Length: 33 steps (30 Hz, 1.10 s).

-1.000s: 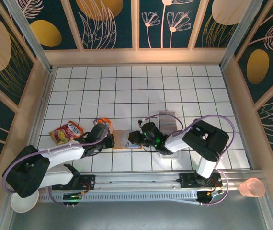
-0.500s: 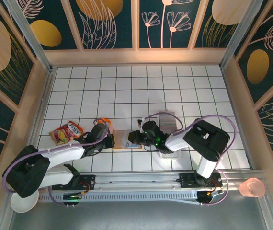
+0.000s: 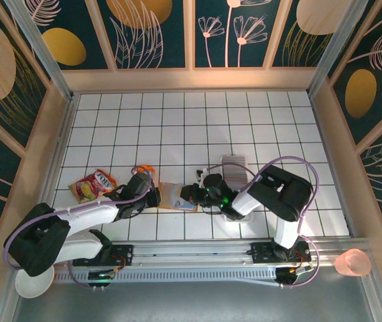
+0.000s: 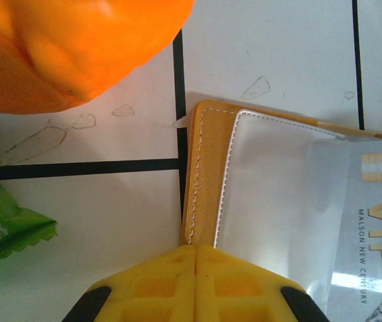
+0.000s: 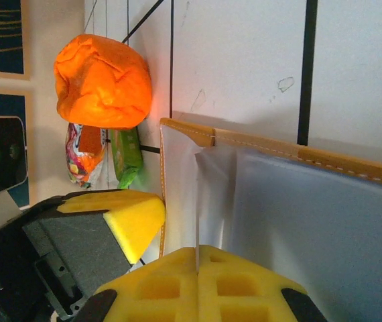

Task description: Put the credit cards into the card holder

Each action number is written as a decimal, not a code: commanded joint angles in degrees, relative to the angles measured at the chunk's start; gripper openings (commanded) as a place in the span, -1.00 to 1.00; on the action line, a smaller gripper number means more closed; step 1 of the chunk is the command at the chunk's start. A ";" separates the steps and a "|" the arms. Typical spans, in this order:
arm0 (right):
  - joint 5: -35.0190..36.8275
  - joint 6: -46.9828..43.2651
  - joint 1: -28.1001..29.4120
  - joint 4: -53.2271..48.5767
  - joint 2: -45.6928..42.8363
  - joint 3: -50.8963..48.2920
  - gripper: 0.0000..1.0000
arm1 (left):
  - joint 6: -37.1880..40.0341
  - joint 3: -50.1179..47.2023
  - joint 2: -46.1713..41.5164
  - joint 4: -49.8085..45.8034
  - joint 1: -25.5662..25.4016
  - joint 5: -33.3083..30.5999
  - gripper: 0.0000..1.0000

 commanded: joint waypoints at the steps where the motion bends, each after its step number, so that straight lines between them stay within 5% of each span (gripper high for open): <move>1: 1.76 2.16 0.18 5.40 1.38 -0.85 -1.00 | 1.03 -1.23 2.24 -6.38 -0.82 1.27 -0.86; 21: 4.59 4.13 2.11 4.28 2.95 1.84 -1.00 | 1.05 -1.26 2.28 -6.35 -1.18 1.32 -0.84; 28: 4.72 3.13 2.52 -3.52 2.64 4.61 -0.56 | 1.10 -1.23 2.43 -6.39 -1.40 1.24 -0.84; 33: 10.35 -3.21 3.70 -22.85 -1.67 9.95 -0.33 | 1.10 -1.19 2.31 -6.47 -1.39 1.19 -0.84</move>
